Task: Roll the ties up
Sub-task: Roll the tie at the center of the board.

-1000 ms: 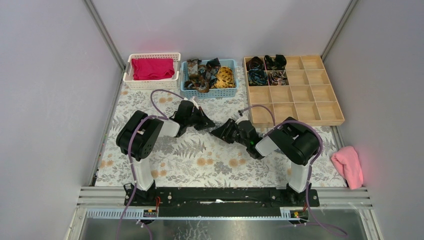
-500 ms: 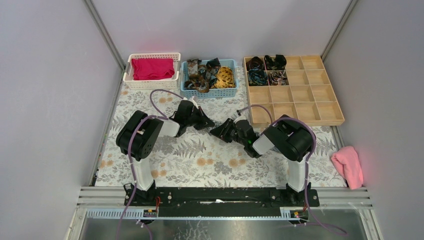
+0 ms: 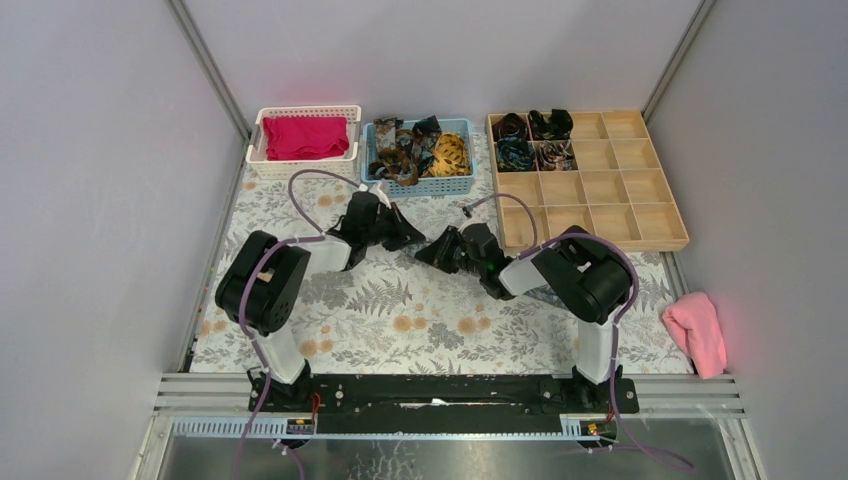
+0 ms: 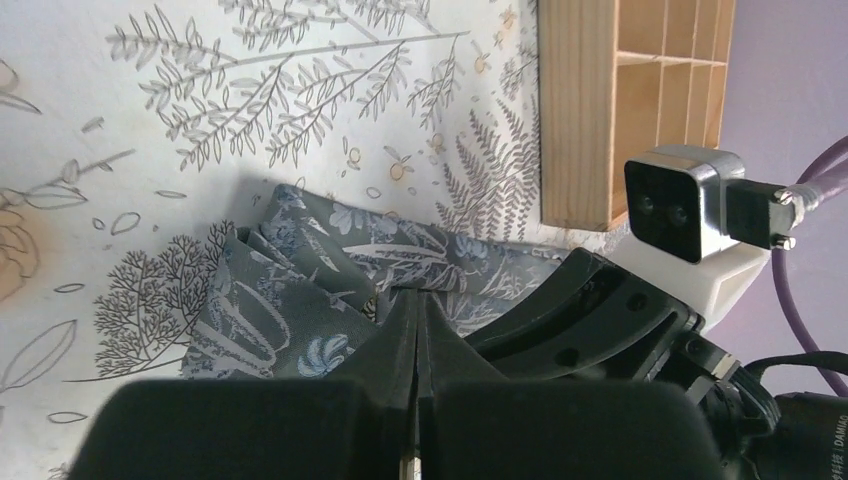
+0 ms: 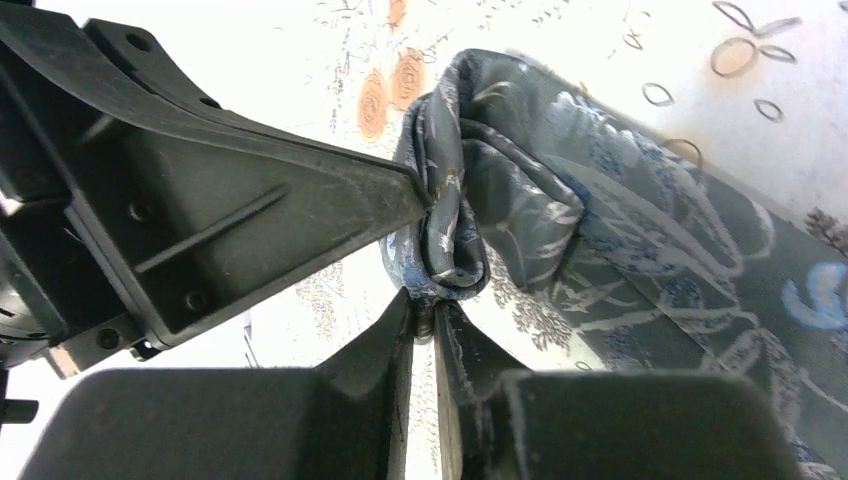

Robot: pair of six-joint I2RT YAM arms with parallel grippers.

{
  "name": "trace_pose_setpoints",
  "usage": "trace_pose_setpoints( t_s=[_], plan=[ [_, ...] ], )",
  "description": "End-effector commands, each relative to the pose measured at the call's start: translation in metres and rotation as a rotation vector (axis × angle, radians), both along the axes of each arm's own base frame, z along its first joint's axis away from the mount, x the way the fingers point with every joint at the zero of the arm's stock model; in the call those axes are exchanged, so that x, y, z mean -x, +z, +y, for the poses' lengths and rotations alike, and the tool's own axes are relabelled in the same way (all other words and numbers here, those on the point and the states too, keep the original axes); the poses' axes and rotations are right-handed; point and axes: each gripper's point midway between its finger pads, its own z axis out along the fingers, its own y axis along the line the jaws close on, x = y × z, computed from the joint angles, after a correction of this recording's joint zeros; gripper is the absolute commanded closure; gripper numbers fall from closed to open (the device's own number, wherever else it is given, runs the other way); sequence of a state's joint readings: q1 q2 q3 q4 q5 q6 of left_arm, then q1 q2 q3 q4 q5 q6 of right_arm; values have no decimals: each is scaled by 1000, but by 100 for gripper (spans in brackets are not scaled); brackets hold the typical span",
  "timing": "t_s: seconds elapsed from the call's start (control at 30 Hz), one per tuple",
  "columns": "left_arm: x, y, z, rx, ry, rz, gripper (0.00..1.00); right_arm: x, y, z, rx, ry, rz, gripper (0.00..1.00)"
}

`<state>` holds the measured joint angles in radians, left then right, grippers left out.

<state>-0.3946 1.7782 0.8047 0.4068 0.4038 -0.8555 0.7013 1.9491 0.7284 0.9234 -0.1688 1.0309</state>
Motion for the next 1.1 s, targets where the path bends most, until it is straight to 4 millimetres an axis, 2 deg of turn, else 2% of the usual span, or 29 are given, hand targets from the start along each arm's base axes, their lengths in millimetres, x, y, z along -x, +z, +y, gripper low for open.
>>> trace_pose_setpoints(
  t_s=[0.0, 0.13, 0.33, 0.5, 0.87, 1.07],
  plan=[
    [-13, 26, 9, -27, 10, -66, 100, -12, 31, 4, 20, 45, -79, 85],
    [-15, 30, 17, -49, 30, -74, 100, -19, 29, -1, 56, 63, -62, 85],
    [-16, 25, 22, -58, 37, -61, 100, -28, 14, -9, 95, 96, 8, 85],
    [-16, 21, 21, -53, 32, -54, 100, -33, 11, -14, 72, 122, 36, 86],
    [-21, 14, 15, -31, 25, -44, 100, -46, -9, -34, 117, 125, 103, 85],
    [-26, 6, 8, -27, 22, -40, 100, -49, -16, -34, 125, 130, 120, 84]
  ],
)
